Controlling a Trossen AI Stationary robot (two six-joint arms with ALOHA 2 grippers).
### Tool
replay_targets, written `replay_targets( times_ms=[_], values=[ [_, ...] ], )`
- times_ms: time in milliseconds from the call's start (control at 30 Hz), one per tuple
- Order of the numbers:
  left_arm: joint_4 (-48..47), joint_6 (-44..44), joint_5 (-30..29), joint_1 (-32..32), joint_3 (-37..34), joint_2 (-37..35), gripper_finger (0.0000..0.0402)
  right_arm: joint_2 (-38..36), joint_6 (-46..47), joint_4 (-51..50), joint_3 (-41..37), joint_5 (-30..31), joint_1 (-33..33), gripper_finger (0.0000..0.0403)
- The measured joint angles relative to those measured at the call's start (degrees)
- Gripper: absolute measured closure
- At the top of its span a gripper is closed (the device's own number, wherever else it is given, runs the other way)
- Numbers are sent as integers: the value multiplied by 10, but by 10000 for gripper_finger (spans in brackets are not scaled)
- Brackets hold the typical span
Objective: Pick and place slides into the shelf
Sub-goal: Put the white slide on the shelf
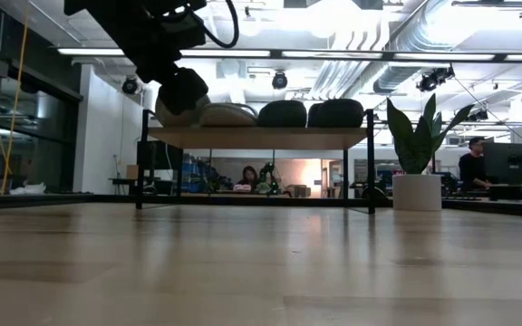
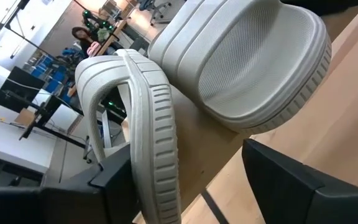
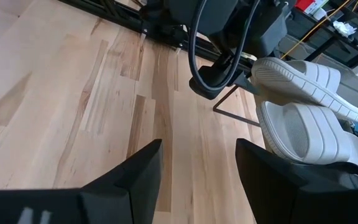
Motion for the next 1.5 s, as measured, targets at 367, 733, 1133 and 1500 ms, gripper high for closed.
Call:
replay_targets(
  times_ms=[367, 733, 1133, 1500],
  values=[
    [-1, 26, -1, -28, 32, 0, 152, 1, 0, 0, 0, -3, 0, 208],
    [-13, 46, -58, -101, 80, 0, 153, 1, 4, -2, 0, -12, 0, 208],
    [3, 115, -142, -170, 82, -5, 236, 26, 16, 35, -1, -2, -61, 208],
    [-20, 151, -140, -256, 137, -8, 390, 54, -1, 88, -1, -63, -175, 208]
  ],
)
